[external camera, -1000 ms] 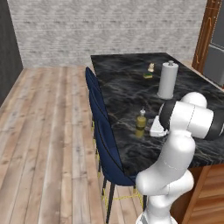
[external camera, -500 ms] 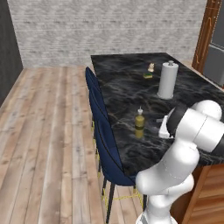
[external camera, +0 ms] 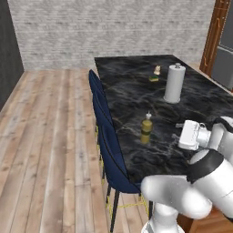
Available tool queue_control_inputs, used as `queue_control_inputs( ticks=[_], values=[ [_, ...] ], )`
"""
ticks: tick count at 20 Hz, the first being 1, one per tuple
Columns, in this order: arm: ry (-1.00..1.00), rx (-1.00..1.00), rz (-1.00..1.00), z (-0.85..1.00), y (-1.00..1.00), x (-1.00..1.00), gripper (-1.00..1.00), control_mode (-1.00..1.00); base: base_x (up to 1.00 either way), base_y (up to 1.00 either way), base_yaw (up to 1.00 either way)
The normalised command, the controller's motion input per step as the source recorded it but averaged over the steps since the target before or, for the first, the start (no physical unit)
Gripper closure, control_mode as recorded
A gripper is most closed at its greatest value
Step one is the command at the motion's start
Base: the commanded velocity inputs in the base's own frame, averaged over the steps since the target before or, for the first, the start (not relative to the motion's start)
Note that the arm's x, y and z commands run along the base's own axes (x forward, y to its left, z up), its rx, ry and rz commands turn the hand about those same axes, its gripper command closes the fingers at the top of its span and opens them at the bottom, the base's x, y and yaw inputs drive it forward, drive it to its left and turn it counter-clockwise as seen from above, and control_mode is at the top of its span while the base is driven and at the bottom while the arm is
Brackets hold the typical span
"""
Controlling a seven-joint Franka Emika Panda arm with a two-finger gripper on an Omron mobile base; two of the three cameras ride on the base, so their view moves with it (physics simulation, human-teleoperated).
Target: Move the oil and vinegar bottle and syrup bottle from the cabinet to the dining counter.
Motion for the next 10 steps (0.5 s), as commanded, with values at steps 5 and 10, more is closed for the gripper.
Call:
queue_control_inputs(
  ticks=[5, 10],
  values=[
    [0.00, 0.00, -0.11, 0.77, 0.00, -0.87, -1.00, -1.00, 0.00, 0.00, 0.00],
    [0.03, 0.00, -0.13, 0.89, 0.01, -0.76, -1.00, -1.00, 0.00, 0.00, 0.00]
  ],
)
